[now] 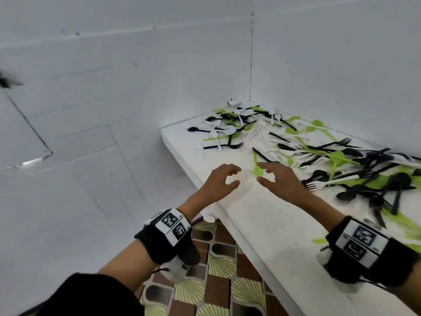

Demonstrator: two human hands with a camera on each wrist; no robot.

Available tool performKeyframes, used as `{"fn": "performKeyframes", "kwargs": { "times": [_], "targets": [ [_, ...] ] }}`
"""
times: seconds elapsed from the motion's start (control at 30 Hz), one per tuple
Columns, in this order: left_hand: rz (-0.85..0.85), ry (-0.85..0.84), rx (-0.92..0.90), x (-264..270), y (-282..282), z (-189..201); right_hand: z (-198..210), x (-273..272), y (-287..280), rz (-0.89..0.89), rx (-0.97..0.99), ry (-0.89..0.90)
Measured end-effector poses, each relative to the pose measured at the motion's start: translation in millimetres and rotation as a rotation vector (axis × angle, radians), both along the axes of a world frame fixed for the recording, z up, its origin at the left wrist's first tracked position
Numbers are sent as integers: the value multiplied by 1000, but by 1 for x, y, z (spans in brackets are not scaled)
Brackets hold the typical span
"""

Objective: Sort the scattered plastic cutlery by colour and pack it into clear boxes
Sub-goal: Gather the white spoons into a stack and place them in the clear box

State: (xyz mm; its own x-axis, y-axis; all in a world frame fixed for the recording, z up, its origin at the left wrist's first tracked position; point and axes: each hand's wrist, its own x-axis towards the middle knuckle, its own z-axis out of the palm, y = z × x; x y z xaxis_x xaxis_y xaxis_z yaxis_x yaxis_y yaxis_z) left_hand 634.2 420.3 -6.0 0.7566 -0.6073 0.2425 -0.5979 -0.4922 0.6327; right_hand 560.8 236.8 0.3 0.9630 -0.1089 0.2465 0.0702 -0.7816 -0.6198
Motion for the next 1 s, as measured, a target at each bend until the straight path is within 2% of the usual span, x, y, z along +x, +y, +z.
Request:
{"fn": "performKeyframes", "kwargs": {
  "times": [0.3, 0.6, 0.8, 0.93, 1.0],
  "targets": [
    [9, 6, 38, 120, 19, 10, -4, 113, 21, -2, 59, 24],
    [27, 39, 47, 229, 43, -7, -12, 199, 34, -42, 19, 65],
    [-116, 97, 207, 314, 50, -16, -20, 253, 42, -148, 98, 87],
    [-261, 198, 357, 356, 51, -17, -19, 286, 46, -191, 62, 88],
    [-336, 209, 370, 368, 49, -20, -18, 302, 46, -202, 43, 114]
  ]
}}
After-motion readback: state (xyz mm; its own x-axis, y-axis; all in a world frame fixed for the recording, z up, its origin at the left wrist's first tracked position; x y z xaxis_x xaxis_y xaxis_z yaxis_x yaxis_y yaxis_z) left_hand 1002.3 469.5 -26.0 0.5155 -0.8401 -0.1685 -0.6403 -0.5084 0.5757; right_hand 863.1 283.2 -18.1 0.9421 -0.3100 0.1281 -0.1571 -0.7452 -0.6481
